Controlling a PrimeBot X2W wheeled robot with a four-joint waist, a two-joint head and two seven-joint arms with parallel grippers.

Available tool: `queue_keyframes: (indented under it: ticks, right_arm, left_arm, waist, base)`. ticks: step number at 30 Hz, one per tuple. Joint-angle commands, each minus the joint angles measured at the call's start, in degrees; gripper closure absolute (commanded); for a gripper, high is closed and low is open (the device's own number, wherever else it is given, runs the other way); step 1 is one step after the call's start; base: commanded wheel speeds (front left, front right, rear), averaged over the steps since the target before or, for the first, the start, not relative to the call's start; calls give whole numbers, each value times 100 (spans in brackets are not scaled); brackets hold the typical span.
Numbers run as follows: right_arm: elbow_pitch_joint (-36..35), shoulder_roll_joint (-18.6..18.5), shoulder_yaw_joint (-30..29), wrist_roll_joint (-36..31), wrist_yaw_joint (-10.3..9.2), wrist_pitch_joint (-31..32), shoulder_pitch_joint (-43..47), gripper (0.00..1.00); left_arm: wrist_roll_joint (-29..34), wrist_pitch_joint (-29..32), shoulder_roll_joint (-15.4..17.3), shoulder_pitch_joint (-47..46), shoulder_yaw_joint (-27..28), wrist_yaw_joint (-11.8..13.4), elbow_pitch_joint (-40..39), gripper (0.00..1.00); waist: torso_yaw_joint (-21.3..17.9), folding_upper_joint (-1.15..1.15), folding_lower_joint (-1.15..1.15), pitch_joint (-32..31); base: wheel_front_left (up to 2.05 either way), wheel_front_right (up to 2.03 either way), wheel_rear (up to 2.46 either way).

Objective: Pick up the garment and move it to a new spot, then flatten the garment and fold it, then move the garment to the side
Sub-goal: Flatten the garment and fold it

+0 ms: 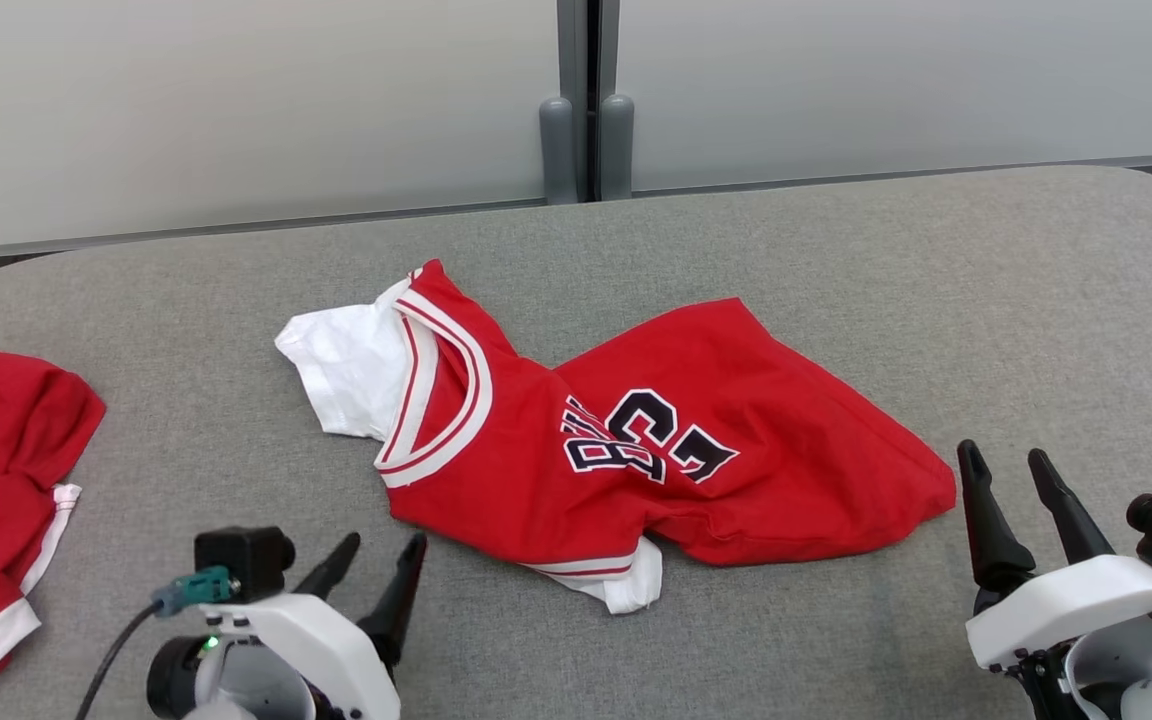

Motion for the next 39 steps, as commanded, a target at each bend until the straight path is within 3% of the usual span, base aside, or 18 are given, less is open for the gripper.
queue_keyframes:
  ticks: [1,10,18,20,23,26,27,28,29,39]
  right_arm:
    - [-23,-32,-24,9,12,23,58,0]
    - [-109,-31,47,-65,12,102,-50,0]
    - [-132,-31,147,-52,12,63,-165,0]
    - [-87,-31,193,-11,12,-4,-262,0]
    - [-56,-31,177,-4,12,-42,-280,0]
    - [-18,-31,180,18,12,-81,-295,0]
    - [1,-31,184,30,12,-97,-299,0]
    - [15,-32,181,49,12,-110,-301,0]
    - [28,-31,179,56,12,-121,-305,0]
    - [66,-29,165,78,12,-207,-391,0]
  left_arm:
    - [-73,77,39,86,-29,56,-167,0]
    - [67,638,123,1,-398,115,-363,0]
    - [1185,1010,311,-830,-1093,187,239,0]
    - [2040,1159,379,-1436,-1556,321,780,0]
    - [2198,1071,358,-1556,-1574,449,898,0]
    - [2196,1074,313,-1658,-1608,355,877,0]
    - [2197,1039,295,-1672,-1608,353,831,24]
    - [2221,1024,301,-1691,-1621,352,784,68]
    - [2229,1003,309,-1715,-1607,368,708,100]
    - [2281,1262,466,-2291,-1310,579,-455,100]
  waist:
    - [11,0,0,-7]
    - [-23,0,0,27]
    - [-227,0,0,277]
    - [-406,0,0,454]
    - [-468,0,0,510]
    - [-508,0,0,551]
    - [-525,0,0,560]
    - [-541,0,0,564]
    - [-558,0,0,568]
    - [-854,0,0,721]
  base:
    - [0,0,0]
    - [0,0,0]
    - [0,0,0]
    - [0,0,0]
    - [0,0,0]
    - [0,0,0]
    - [0,0,0]
    - [0,0,0]
    - [0,0,0]
    - [0,0,0]
